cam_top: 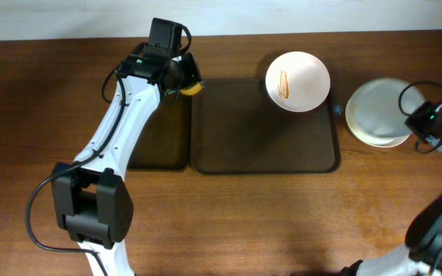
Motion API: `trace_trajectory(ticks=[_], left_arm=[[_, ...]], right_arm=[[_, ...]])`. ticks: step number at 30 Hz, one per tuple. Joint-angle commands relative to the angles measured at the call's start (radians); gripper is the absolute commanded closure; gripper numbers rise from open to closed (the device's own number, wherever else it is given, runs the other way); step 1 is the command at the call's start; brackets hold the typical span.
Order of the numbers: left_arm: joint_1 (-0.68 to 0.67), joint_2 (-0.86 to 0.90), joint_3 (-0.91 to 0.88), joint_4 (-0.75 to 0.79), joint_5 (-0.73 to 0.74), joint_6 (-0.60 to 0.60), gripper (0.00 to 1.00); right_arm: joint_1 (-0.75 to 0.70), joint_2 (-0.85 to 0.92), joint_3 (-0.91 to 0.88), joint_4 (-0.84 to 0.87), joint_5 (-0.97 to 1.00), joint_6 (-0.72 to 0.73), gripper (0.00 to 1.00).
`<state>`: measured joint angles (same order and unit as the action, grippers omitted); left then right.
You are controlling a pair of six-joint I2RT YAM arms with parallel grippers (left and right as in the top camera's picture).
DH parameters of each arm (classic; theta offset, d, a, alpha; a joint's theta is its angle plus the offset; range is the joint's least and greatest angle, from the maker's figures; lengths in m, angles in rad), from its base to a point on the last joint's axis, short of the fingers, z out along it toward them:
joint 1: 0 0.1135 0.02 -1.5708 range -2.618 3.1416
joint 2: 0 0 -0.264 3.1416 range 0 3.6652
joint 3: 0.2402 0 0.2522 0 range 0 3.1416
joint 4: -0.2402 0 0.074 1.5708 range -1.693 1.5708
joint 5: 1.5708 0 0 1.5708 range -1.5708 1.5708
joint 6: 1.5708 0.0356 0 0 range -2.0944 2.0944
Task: Clean dirty plates on tray and stack at the side
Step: 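Carry the plate right and stack it on the cleaned plate, then grasp the last sauce-smeared plate with the right gripper and pull it onto the brown tray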
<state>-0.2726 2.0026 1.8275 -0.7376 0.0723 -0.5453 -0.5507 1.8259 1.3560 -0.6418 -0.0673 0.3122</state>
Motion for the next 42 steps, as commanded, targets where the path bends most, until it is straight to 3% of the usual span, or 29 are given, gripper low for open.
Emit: trace_trajectory(ticks=[1,5,12,13,14,17,20,25,28,36,40,42], left_arm=[[0.004,-0.034,0.013,0.023,0.01,-0.023,1.0],[0.004,-0.034,0.013,0.023,0.01,-0.023,1.0],[0.0,-0.034,0.013,0.023,0.01,-0.023,1.0],[0.0,-0.034,0.013,0.023,0.01,-0.023,1.0],[0.0,-0.034,0.012,0.023,0.01,-0.023,1.0],[-0.001,-0.034,0.013,0.023,0.01,-0.023,1.0],[-0.012,-0.034,0.011,0.023,0.01,-0.023,1.0],[-0.037,-0.032,0.011,0.042,-0.039,-0.023,1.0],[-0.042,-0.032,0.008,0.033,-0.039,-0.023,1.0],[-0.042,-0.032,0.006,0.017,-0.039,-0.023,1.0],[-0.043,-0.032,0.006,0.01,-0.039,-0.023,1.0],[-0.047,-0.032,0.006,0.011,-0.039,-0.023,1.0]], right_arm=[[0.005,0.058,0.009,0.048,-0.052,0.01,0.96],[0.007,0.068,0.009,0.126,0.008,0.011,0.96],[0.007,0.068,0.009,0.076,0.106,0.011,0.96],[0.007,0.068,0.009,0.077,0.106,0.01,0.82],[0.007,0.068,0.01,0.085,0.098,0.01,0.55],[0.018,0.067,0.047,0.055,-0.106,-0.099,0.31],[0.112,0.067,0.146,-0.055,-0.132,-0.123,0.42],[0.384,0.076,0.252,-0.089,-0.039,-0.067,0.37],[0.508,0.142,0.252,-0.033,0.09,0.006,0.42],[0.557,0.298,0.251,-0.068,0.155,0.086,0.54],[0.559,0.355,0.251,-0.064,0.139,0.086,0.63],[0.562,0.388,0.251,-0.083,0.128,0.085,0.73]])
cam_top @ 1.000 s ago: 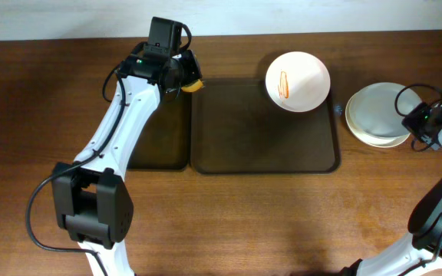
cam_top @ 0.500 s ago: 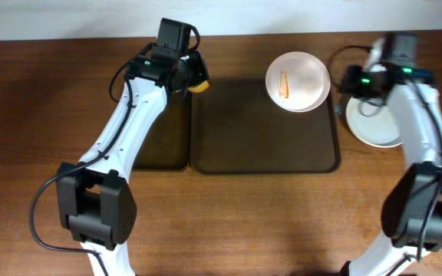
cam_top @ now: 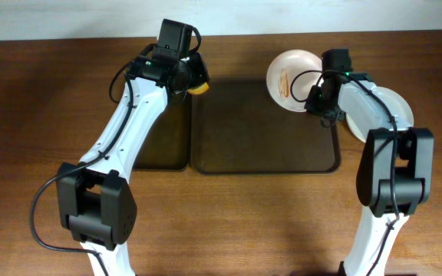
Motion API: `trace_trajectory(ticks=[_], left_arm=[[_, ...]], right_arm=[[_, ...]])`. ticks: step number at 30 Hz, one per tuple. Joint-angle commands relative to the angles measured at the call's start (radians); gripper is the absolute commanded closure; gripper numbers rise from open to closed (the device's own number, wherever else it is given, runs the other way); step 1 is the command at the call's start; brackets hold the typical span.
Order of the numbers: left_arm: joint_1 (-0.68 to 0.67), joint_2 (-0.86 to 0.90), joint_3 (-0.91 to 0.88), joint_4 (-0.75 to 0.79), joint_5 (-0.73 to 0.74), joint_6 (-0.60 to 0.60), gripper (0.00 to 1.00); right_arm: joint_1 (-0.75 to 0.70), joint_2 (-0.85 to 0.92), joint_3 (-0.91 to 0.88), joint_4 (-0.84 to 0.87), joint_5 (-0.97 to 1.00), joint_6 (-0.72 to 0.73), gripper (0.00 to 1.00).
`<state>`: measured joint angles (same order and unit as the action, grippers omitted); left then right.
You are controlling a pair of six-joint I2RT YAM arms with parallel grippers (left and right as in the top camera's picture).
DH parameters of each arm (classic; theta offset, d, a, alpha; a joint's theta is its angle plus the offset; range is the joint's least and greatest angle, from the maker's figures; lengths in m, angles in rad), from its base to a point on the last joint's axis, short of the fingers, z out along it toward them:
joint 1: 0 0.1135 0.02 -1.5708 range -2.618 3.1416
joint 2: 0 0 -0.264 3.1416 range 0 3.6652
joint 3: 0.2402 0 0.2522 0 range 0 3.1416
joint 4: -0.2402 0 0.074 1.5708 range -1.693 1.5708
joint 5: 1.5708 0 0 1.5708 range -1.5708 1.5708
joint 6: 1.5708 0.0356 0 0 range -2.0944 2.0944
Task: Clean dirty plates on tray and stack at the side
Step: 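Grasp the last sauce-smeared plate with the right gripper and pull it onto the brown tray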
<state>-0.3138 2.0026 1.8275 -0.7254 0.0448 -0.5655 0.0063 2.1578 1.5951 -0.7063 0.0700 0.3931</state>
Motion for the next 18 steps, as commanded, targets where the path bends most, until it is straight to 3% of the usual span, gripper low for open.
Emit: trace_trajectory(ticks=[1,2,4,7,10,12,14,18], left_arm=[[-0.009,-0.032,0.006,-0.002,-0.013,-0.003,1.0],[-0.011,-0.032,0.006,-0.001,-0.015,-0.003,1.0],[-0.011,-0.032,0.006,0.0,-0.015,-0.003,1.0],[-0.011,-0.032,0.006,-0.001,-0.015,-0.003,1.0],[-0.011,-0.032,0.006,-0.001,-0.015,-0.003,1.0],[-0.011,-0.032,0.006,0.0,-0.015,-0.003,1.0],[-0.011,-0.03,0.006,0.0,-0.015,-0.003,1.0],[-0.011,-0.016,0.006,-0.001,-0.014,-0.003,1.0]], right_arm=[[0.007,0.06,0.011,-0.054,-0.019,0.005,0.82],[0.015,0.054,0.012,-0.094,-0.043,0.004,0.88],[0.035,0.029,0.013,-0.147,-0.063,-0.019,0.91],[0.064,-0.03,0.018,-0.163,-0.062,-0.021,0.91],[0.064,-0.062,0.072,-0.163,-0.063,-0.022,0.74],[0.065,-0.062,0.1,-0.151,-0.063,-0.022,0.71],[0.064,-0.061,0.1,-0.116,-0.062,-0.021,0.57],[0.065,-0.021,0.097,-0.041,0.056,0.079,0.54]])
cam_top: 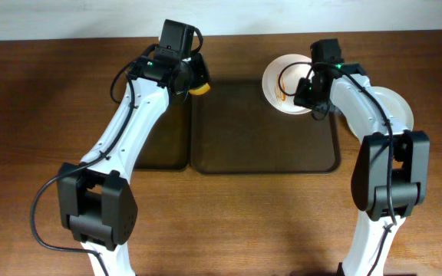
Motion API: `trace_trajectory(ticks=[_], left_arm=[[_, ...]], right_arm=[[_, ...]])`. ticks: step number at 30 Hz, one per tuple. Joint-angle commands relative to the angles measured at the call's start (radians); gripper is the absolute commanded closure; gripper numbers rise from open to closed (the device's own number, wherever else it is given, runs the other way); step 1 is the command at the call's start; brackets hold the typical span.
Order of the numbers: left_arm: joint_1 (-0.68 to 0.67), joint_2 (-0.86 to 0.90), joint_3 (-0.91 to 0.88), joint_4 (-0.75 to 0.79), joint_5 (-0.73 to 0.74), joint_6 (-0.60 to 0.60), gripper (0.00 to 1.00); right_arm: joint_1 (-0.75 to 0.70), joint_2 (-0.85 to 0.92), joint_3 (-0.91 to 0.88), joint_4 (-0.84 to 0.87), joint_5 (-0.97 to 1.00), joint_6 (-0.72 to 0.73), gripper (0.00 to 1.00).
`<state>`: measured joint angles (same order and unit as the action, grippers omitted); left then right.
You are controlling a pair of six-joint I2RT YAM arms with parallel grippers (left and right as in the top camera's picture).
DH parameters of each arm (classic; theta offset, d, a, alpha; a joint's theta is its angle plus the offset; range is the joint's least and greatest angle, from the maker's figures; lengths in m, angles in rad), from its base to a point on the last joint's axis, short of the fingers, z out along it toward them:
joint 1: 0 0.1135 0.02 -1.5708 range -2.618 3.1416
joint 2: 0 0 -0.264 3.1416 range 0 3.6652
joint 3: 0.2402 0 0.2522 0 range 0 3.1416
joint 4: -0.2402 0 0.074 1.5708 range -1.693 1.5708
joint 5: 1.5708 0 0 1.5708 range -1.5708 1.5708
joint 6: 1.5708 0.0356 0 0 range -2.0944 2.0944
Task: Clean dirty plates on tray and stack at the side
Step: 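Grasp the last sauce-smeared plate with the right gripper and pull it onto the brown tray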
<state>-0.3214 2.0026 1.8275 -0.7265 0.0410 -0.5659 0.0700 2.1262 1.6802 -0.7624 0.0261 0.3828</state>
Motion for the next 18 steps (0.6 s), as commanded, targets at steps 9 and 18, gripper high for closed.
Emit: trace_trajectory(ticks=[9,18], left_arm=[[-0.003,-0.016,0.006,0.0,-0.011,-0.002,1.0],[-0.003,-0.016,0.006,0.0,-0.011,-0.002,1.0]], right_arm=[[0.002,0.109,0.011,-0.042,0.117,0.124,0.54],[0.047,0.104,0.012,-0.449,-0.064,-0.01,0.53]])
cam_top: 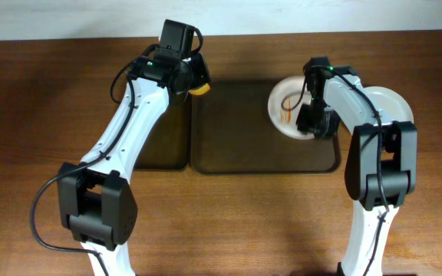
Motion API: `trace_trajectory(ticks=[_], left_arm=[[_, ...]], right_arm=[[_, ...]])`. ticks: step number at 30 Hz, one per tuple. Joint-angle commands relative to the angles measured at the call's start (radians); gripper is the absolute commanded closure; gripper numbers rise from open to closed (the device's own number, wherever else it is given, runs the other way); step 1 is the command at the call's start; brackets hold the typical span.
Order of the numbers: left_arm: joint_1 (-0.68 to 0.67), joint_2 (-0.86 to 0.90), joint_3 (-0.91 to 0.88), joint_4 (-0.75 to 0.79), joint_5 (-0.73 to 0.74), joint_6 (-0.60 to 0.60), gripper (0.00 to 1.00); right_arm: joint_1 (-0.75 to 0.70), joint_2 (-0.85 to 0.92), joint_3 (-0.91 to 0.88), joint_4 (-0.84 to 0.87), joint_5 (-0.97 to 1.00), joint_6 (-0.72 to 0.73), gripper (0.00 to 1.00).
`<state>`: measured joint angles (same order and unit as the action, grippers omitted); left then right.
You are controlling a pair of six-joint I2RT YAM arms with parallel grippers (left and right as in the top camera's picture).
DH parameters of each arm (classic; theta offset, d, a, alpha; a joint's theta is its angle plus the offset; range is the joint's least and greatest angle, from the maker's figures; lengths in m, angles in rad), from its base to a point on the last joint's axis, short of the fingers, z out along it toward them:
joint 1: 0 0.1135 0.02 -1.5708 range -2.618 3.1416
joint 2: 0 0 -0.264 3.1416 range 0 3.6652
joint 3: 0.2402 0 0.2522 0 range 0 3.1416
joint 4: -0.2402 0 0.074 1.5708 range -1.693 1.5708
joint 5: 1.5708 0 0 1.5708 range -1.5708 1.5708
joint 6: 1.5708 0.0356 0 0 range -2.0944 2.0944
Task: Clean dirty plates on tray and stack at the side
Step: 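Grasp the last sauce-smeared plate with the right gripper and pull it onto the brown tray, then scrub the last plate with the sponge in the left gripper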
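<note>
A white dirty plate (285, 101) with an orange smear lies over the right part of the dark brown tray (244, 130). My right gripper (311, 123) sits on the plate's near right rim and appears shut on it. My left gripper (195, 82) hangs at the tray's far left corner, shut on a yellow sponge (199, 89). To the right of the tray, on the table, is a stack of clean white plates (396, 101), partly hidden by the right arm.
A second, narrower dark tray (163, 142) lies left of the main one, under the left arm. The wooden table's back edge meets a pale wall just behind both grippers.
The right gripper has moved from the plate's right side toward the front, and the dirty plate now lies nearer the tray's middle right. The left arm with the sponge has not moved.
The right gripper was first at the stack of clean plates, far right, with the dirty plate at the tray's far right corner. Then it was beside that plate, then at its rim. Now the plate sits lower on the tray. The left gripper held the sponge throughout.
</note>
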<state>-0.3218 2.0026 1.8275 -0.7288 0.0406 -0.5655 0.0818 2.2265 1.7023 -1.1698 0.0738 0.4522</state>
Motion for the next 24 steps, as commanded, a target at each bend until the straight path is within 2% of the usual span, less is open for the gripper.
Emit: trace_trajectory(ticks=[1,8,10,12,13,14,15,18,20,24], left_arm=[[-0.003,-0.016,0.006,0.002,-0.01,-0.003,1.0],[-0.003,-0.016,0.006,-0.005,-0.011,-0.002,1.0],[-0.003,-0.016,0.006,-0.006,-0.01,-0.002,1.0],[-0.003,-0.016,0.006,-0.014,-0.011,-0.002,1.0],[-0.003,-0.016,0.006,-0.02,-0.011,-0.002,1.0],[-0.003,-0.015,0.006,-0.021,-0.011,-0.002,1.0],[-0.003,-0.015,0.006,-0.021,-0.011,-0.002,1.0],[-0.003,-0.015,0.006,-0.019,-0.011,-0.002,1.0],[-0.003,-0.015,0.006,-0.02,-0.011,-0.002,1.0],[-0.003,-0.015,0.006,-0.019,-0.011,-0.002,1.0]], right_arm=[[0.048,0.002,-0.01,-0.065,-0.14,-0.096,0.54],[0.195,-0.01,0.011,-0.102,-0.228,-0.168,0.5],[0.197,-0.01,0.061,-0.107,-0.228,-0.174,0.5],[0.18,-0.011,0.162,-0.121,-0.224,-0.248,0.49],[0.168,-0.011,0.224,-0.114,-0.216,-0.301,0.45],[0.152,-0.01,0.269,-0.081,-0.214,-0.392,0.34],[0.143,-0.011,0.277,-0.038,-0.211,-0.451,0.29],[0.121,0.013,0.251,0.09,-0.193,-0.589,0.21],[0.119,0.04,0.227,0.124,-0.195,-0.632,0.22],[0.121,0.079,0.219,0.142,-0.232,-0.666,0.37]])
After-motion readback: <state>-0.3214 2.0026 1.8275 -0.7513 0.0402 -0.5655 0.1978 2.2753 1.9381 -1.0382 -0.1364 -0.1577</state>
